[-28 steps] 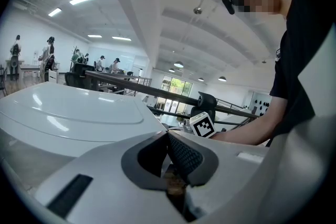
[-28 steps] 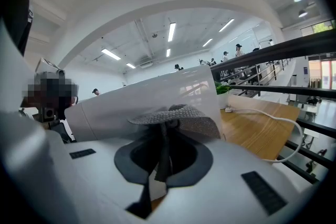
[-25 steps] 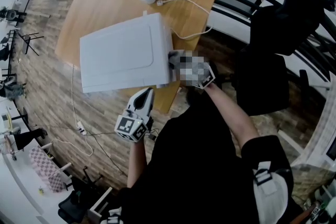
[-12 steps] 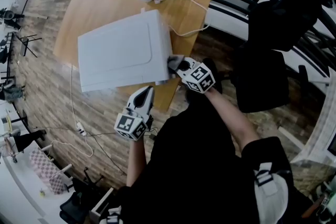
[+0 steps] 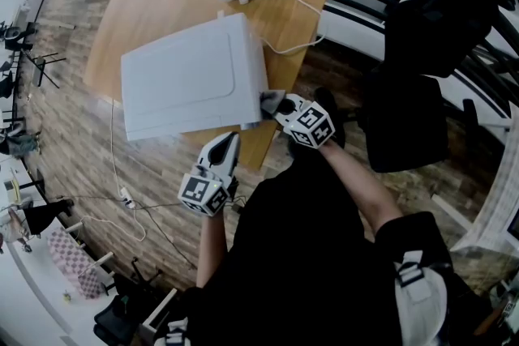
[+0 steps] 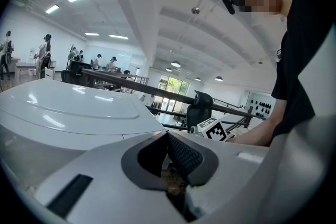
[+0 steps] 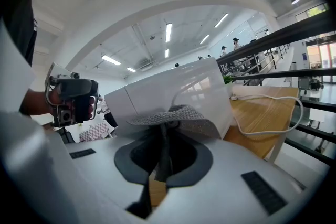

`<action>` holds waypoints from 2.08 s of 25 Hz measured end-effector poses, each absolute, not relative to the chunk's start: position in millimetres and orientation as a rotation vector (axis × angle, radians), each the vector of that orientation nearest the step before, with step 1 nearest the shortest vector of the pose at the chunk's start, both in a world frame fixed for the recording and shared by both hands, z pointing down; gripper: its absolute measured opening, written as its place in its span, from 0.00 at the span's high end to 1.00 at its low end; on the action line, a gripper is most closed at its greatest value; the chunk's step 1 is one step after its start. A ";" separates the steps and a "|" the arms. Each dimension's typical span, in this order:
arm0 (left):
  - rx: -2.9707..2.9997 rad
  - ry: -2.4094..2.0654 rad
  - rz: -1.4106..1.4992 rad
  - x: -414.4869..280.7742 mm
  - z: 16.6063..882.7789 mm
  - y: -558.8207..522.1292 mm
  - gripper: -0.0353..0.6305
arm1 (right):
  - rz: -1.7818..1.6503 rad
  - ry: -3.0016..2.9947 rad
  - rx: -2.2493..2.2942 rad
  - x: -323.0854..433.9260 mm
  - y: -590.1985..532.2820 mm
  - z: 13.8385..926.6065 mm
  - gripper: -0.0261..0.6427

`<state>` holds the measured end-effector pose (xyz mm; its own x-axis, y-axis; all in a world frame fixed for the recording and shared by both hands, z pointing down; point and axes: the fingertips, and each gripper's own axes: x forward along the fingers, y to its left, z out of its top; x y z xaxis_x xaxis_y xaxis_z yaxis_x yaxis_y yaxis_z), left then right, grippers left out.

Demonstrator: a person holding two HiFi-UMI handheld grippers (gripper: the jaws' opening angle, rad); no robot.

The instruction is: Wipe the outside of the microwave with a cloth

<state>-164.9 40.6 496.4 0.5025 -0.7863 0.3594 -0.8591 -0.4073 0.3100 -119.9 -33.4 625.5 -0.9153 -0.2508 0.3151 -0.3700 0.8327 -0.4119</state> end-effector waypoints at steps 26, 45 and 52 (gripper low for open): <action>2.261 -1.389 0.211 -172.9 499.9 41.2 0.95 | 0.676 -2.619 0.347 -120.4 -10.4 676.5 0.94; 2.237 -1.425 0.204 -179.4 504.2 41.3 0.95 | 0.525 -2.548 0.259 -124.5 -25.0 697.1 0.94; 2.207 -1.445 0.187 -181.5 501.5 39.1 0.95 | 0.542 -2.514 0.250 -124.6 -33.4 703.6 0.94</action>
